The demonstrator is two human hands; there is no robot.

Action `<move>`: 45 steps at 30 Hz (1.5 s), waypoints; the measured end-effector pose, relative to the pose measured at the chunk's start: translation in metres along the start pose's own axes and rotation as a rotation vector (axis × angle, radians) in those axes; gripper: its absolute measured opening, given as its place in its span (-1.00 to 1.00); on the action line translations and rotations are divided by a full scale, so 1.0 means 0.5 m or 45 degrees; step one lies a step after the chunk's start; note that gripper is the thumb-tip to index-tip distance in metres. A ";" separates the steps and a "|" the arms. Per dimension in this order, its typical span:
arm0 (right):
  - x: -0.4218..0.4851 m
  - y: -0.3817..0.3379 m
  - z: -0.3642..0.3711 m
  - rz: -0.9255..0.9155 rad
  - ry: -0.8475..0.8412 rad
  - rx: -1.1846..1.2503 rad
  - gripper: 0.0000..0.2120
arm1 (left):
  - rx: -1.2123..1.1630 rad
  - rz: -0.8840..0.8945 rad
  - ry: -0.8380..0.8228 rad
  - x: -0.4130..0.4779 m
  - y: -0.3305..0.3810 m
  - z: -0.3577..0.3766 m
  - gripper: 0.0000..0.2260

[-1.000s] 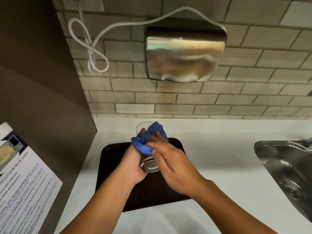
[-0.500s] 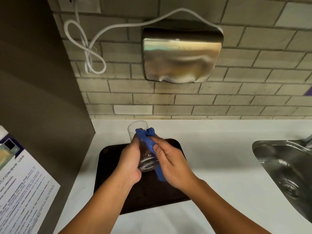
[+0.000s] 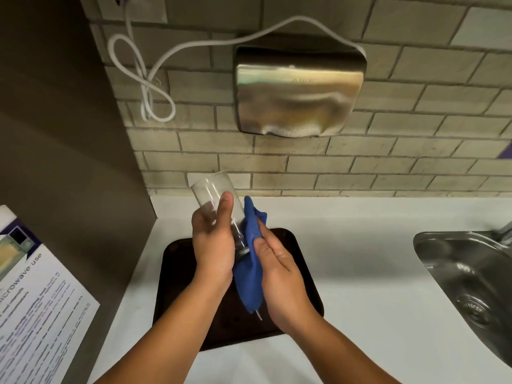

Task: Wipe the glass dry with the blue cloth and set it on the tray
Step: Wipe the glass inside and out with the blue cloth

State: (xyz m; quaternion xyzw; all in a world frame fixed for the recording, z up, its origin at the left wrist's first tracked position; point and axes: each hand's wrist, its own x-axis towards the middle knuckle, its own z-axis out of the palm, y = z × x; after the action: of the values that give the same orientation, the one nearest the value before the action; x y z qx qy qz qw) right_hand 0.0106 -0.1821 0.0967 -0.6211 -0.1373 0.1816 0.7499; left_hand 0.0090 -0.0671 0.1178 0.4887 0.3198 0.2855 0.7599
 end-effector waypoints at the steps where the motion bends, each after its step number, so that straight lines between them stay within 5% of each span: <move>1: 0.003 -0.002 0.002 0.053 0.034 0.075 -0.62 | -0.014 0.036 -0.009 0.001 -0.003 0.001 -0.38; 5: 0.028 -0.031 -0.009 0.222 0.099 0.190 -0.68 | -0.002 0.168 -0.079 -0.009 -0.018 0.000 -0.31; 9: -0.002 -0.023 0.007 0.155 0.083 0.020 -0.61 | -0.018 0.219 -0.074 -0.002 -0.019 -0.004 -0.54; 19: 0.001 0.000 -0.010 0.149 0.032 -0.185 -0.63 | 0.035 0.087 -0.013 0.006 -0.040 -0.003 -0.47; 26: 0.017 -0.009 -0.031 0.442 0.095 0.171 -0.70 | 0.016 0.072 -0.016 0.000 -0.051 -0.005 -0.39; 34: 0.026 0.004 -0.044 0.185 -0.008 -0.212 -0.61 | -0.089 0.006 -0.117 0.003 -0.046 -0.005 -0.46; 36: 0.014 -0.007 -0.039 0.059 -0.069 -0.439 -0.59 | -0.041 -0.004 -0.177 0.009 -0.048 -0.012 -0.75; 40: -0.002 -0.002 -0.038 -0.408 -0.177 -0.928 -0.47 | 0.010 -0.107 -0.269 0.010 -0.050 -0.015 -0.63; 45: 0.011 -0.015 -0.054 -0.328 -0.132 -0.738 -0.50 | -0.003 -0.207 -0.274 0.003 -0.037 -0.012 -0.60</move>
State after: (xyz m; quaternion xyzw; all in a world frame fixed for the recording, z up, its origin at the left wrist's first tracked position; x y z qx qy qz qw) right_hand 0.0277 -0.2049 0.0988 -0.7764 -0.2988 0.0698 0.5505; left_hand 0.0073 -0.0694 0.0984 0.4880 0.2747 0.1694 0.8110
